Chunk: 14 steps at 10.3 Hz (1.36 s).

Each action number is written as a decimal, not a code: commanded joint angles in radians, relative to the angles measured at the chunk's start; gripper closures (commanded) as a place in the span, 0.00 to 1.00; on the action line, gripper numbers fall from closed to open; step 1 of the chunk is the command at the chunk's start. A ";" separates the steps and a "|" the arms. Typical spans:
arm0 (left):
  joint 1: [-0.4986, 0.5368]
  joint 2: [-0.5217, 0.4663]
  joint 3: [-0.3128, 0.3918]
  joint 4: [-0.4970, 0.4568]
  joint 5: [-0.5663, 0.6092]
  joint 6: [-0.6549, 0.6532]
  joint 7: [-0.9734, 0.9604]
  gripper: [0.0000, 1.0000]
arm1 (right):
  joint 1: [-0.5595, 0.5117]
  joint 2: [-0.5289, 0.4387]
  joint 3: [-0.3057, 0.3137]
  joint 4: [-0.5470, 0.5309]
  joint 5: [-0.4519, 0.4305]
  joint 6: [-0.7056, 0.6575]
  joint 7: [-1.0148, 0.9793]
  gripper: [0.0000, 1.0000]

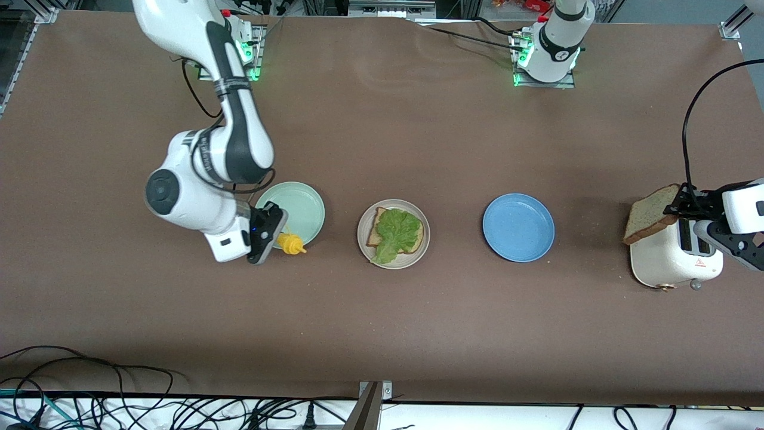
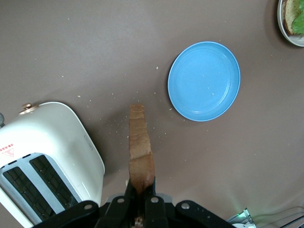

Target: Make sandwich on beige plate with both arms

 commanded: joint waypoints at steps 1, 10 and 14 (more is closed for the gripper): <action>-0.003 -0.006 0.003 0.002 -0.007 -0.013 -0.011 1.00 | 0.091 0.006 -0.014 0.014 -0.185 -0.006 0.139 1.00; -0.003 -0.006 0.003 0.002 -0.007 -0.013 -0.011 1.00 | 0.332 0.148 -0.014 0.215 -0.738 -0.145 0.373 1.00; -0.003 -0.006 0.003 0.002 -0.007 -0.013 -0.011 1.00 | 0.319 0.127 -0.025 0.275 -0.749 -0.291 0.367 1.00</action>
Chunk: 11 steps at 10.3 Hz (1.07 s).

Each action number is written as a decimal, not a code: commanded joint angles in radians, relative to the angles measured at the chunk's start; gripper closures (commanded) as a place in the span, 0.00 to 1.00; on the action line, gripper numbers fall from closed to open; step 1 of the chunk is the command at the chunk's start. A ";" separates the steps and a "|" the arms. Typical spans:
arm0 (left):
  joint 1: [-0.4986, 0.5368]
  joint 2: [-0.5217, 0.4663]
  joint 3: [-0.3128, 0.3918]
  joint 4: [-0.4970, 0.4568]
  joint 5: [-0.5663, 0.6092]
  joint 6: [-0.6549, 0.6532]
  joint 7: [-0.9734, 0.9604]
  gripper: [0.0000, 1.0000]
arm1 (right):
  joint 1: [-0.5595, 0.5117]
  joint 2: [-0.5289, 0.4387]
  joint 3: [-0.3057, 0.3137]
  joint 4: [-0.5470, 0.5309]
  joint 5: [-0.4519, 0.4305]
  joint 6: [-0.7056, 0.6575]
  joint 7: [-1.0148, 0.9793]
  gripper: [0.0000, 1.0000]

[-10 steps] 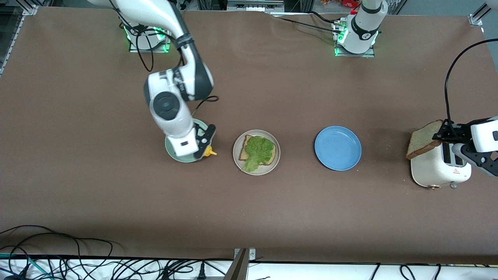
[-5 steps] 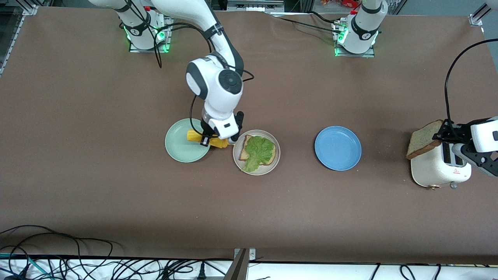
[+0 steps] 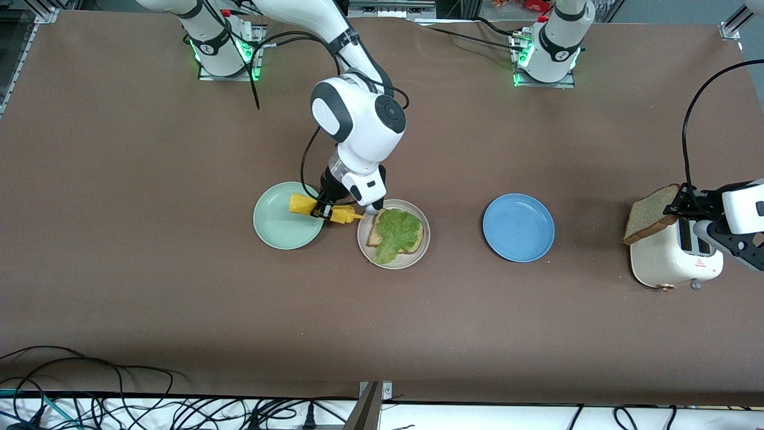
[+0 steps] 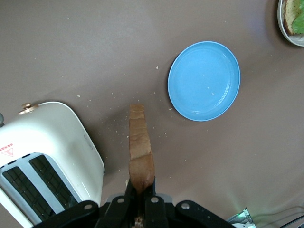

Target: Make sandwich on beige plate with both arms

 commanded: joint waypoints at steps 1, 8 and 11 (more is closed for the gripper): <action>-0.002 -0.006 0.003 0.002 -0.007 -0.013 -0.010 1.00 | -0.039 -0.024 -0.018 0.032 0.064 -0.047 -0.003 1.00; -0.002 -0.006 0.002 0.002 -0.020 -0.013 -0.010 1.00 | -0.166 -0.078 -0.117 0.019 0.502 -0.028 -0.166 1.00; -0.028 -0.006 0.000 0.002 -0.026 -0.014 -0.029 1.00 | -0.200 -0.089 -0.234 -0.042 0.795 -0.024 -0.440 1.00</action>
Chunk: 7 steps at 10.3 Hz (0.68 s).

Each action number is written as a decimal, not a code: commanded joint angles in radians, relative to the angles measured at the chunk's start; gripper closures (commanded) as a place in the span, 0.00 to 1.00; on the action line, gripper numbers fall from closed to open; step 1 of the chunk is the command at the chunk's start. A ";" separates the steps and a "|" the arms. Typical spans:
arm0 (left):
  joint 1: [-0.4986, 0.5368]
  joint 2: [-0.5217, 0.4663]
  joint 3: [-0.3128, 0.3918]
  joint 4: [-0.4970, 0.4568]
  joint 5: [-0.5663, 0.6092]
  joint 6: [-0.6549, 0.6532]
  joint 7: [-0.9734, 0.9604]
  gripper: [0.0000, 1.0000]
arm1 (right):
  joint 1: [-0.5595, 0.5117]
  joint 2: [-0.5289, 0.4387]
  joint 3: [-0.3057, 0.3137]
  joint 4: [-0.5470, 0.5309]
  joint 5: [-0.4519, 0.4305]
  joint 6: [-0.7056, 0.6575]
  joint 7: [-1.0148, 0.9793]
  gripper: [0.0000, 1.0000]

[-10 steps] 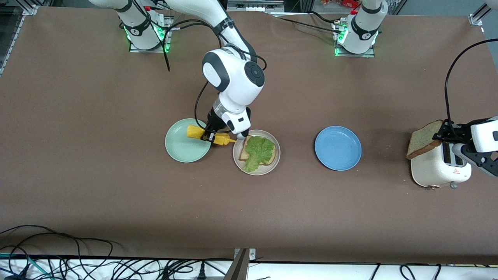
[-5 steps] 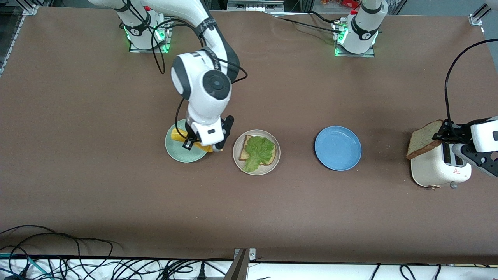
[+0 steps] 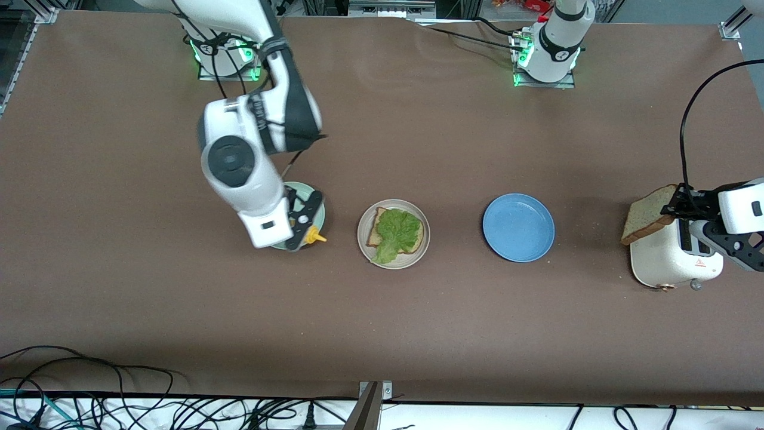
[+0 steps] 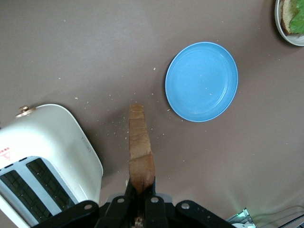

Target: Make sandwich on beige plate with both arms

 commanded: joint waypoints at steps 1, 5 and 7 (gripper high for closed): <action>-0.036 -0.006 0.004 0.001 -0.027 -0.014 -0.045 1.00 | 0.006 -0.032 -0.078 -0.081 0.177 0.010 -0.207 1.00; -0.125 -0.006 0.004 -0.003 -0.027 -0.040 -0.200 1.00 | 0.006 -0.046 -0.187 -0.262 0.507 0.037 -0.527 1.00; -0.171 -0.001 0.004 -0.004 -0.067 -0.044 -0.301 1.00 | 0.005 -0.046 -0.236 -0.391 0.731 0.036 -0.737 1.00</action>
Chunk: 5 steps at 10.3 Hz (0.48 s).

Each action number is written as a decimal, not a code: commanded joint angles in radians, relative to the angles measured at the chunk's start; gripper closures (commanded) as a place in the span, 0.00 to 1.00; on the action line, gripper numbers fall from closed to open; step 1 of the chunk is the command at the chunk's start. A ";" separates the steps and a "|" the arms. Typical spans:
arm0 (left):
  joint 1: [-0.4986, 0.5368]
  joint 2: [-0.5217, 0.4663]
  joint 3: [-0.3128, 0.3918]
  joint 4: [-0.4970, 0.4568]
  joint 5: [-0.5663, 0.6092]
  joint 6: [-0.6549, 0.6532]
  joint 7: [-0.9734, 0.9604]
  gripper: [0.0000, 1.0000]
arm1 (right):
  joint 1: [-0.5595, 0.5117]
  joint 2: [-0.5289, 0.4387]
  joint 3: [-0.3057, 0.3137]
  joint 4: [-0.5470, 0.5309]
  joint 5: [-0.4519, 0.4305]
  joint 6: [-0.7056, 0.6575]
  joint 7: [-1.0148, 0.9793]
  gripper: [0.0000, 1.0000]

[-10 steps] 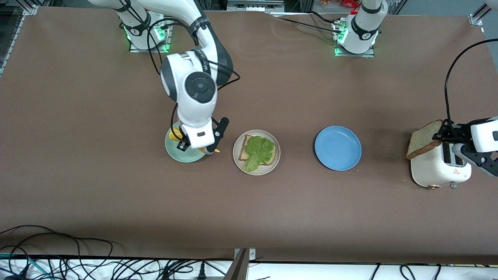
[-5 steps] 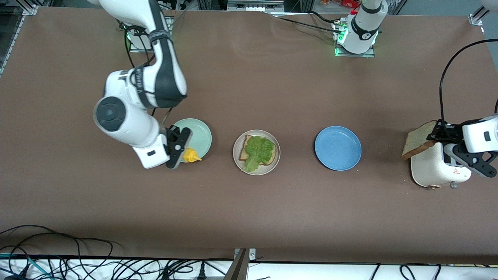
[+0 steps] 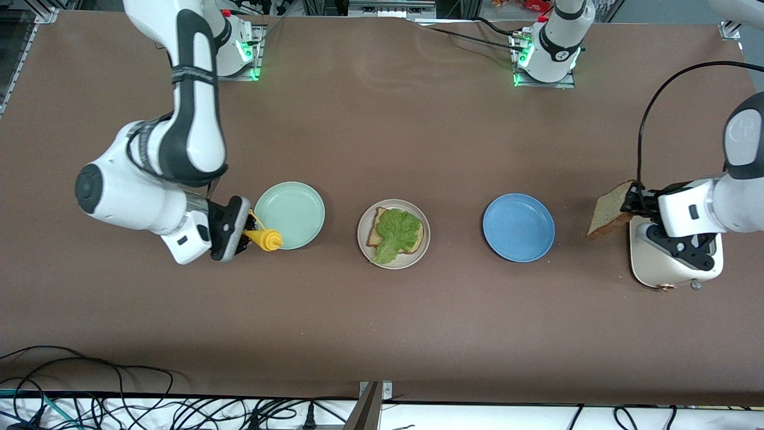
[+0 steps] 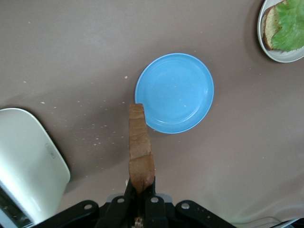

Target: Make sandwich on beige plate with both arms

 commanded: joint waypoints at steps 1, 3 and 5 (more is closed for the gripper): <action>-0.040 0.005 0.010 -0.002 -0.085 -0.014 -0.114 1.00 | 0.008 -0.039 -0.045 -0.171 0.196 0.007 -0.241 1.00; -0.068 0.024 0.010 -0.001 -0.181 -0.014 -0.232 1.00 | -0.039 -0.033 -0.045 -0.239 0.273 -0.020 -0.415 1.00; -0.089 0.061 0.010 -0.001 -0.336 -0.014 -0.427 1.00 | -0.116 -0.002 -0.034 -0.245 0.323 -0.076 -0.539 1.00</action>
